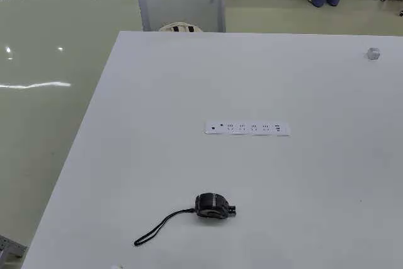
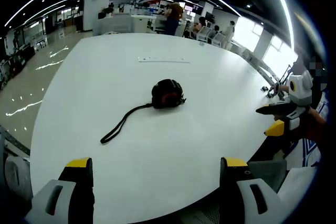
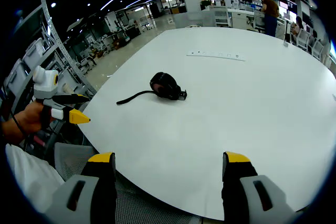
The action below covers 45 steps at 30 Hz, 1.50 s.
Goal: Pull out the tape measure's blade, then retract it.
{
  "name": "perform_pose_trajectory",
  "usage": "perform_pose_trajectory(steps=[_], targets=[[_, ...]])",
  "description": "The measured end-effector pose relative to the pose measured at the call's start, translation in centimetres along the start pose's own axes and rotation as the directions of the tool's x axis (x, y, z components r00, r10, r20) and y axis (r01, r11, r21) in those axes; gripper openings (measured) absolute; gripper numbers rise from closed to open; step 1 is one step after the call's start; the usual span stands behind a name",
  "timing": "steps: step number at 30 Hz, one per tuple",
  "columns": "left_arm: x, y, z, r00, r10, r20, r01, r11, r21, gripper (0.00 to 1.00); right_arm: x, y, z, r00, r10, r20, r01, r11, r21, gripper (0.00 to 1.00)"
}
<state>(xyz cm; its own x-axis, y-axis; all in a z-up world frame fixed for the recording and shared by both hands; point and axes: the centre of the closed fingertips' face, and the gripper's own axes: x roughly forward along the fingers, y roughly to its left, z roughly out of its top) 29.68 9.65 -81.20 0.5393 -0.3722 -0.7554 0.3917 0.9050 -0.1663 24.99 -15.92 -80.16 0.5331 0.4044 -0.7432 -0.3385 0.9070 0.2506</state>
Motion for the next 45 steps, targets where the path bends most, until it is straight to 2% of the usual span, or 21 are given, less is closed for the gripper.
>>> perform_pose_trajectory(steps=[20, 30, 45], targets=[[0.8, 0.2, 0.0, 0.9999, 0.0, -0.01, 0.0, 1.0, -0.002, 0.98, 0.7, -0.3, 0.4, 0.9999, 0.005, -0.016, -0.005, 1.0, -0.013, 0.85], [1.2, 0.5, 0.4, 1.0, -0.001, -0.009, 0.001, 1.0, -0.005, 0.98, 1.4, -0.2, 0.8, 0.9995, 0.013, -0.027, -0.014, 0.999, -0.033, 0.85], [2.3, 0.4, 1.1, 0.9999, -0.008, -0.014, 0.008, 1.0, 0.005, 0.98, 2.6, -0.9, 1.3, 0.999, 0.018, -0.041, -0.02, 0.998, -0.058, 0.85]])
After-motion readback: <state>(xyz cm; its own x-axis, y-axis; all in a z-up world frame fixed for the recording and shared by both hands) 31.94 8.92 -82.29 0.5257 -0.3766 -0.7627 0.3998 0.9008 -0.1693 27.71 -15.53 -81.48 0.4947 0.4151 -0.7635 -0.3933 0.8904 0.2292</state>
